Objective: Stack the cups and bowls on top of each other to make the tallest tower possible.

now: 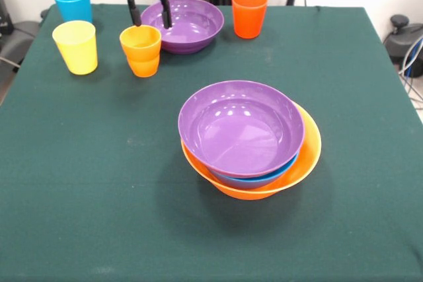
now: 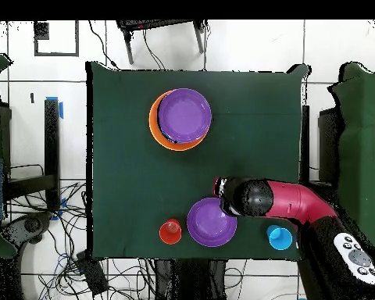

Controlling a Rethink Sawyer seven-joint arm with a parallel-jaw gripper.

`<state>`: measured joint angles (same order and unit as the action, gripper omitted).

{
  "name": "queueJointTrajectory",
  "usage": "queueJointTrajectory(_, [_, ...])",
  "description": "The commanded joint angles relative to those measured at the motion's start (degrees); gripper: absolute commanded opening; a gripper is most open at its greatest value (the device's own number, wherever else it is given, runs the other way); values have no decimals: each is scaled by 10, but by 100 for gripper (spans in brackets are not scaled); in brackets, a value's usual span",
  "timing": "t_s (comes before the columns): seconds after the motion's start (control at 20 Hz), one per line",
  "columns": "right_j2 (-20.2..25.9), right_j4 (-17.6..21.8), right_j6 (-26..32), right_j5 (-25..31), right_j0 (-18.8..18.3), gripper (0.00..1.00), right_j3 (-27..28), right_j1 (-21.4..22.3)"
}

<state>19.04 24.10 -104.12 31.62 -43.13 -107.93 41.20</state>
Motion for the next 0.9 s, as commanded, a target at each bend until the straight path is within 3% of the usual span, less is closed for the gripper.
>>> queueJointTrajectory(0.05, [15, 29, 10, -2, 24, 100, 21, -17])
queueJointTrajectory(0.9, [21, 32, 5, -31, 27, 100, 44, -55])
